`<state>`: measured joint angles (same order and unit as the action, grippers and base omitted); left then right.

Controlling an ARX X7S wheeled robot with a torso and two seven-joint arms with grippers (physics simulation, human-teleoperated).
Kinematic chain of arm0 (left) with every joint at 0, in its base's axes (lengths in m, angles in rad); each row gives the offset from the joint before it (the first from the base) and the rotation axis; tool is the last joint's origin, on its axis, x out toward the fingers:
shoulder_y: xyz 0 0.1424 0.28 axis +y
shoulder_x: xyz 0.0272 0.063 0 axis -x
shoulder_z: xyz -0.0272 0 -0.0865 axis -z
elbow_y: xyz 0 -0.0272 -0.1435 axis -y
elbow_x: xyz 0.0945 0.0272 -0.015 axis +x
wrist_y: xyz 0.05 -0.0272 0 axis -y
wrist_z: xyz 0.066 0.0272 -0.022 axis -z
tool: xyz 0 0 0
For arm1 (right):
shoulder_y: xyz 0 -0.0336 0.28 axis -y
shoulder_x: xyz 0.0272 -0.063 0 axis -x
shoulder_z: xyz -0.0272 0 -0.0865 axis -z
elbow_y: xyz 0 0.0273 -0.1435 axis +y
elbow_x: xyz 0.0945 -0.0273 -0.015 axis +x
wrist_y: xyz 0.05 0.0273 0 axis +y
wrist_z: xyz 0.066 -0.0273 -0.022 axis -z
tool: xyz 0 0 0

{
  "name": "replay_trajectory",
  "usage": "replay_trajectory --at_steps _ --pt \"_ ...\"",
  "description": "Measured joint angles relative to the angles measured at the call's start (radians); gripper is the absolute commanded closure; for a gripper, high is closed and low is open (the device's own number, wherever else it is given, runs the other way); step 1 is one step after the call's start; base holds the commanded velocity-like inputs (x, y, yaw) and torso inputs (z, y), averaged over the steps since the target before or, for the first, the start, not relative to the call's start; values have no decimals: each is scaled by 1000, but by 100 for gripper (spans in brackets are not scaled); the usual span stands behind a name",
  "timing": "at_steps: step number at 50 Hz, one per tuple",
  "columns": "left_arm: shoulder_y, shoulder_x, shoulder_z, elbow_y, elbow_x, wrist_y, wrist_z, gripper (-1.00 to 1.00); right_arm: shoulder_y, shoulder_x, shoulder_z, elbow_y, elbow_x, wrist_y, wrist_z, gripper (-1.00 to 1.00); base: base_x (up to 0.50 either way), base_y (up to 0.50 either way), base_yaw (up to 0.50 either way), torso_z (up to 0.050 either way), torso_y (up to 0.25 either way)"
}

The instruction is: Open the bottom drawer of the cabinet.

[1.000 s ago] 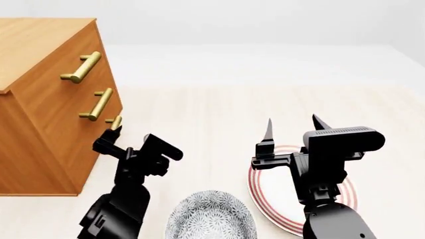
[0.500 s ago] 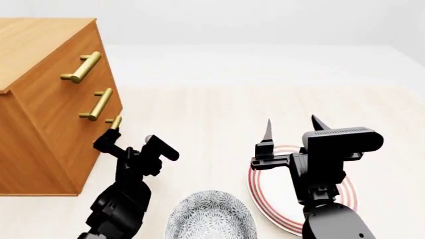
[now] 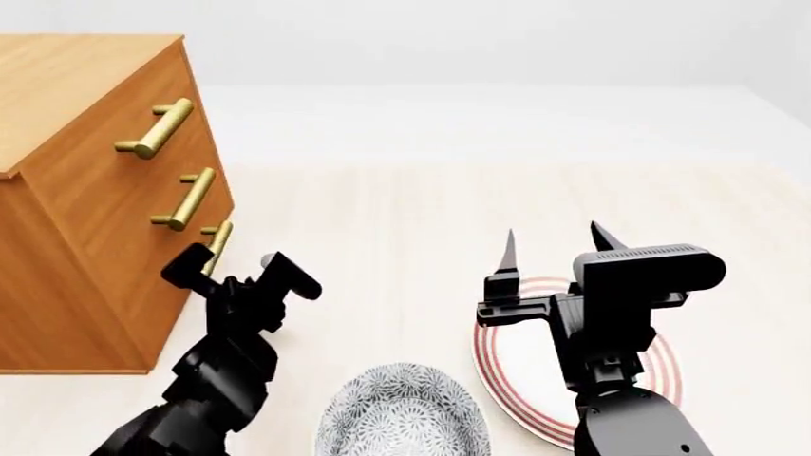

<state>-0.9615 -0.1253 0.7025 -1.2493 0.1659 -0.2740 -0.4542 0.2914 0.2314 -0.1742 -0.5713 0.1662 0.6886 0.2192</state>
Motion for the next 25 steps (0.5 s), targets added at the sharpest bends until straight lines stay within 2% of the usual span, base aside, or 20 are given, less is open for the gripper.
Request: replay_trajectory --at_steps 25 --pt "-37 -27 106 -51 -122 -72 -44 -100 -5 7 -4 4 12 -10 14 -100 0 0 0 0 0"
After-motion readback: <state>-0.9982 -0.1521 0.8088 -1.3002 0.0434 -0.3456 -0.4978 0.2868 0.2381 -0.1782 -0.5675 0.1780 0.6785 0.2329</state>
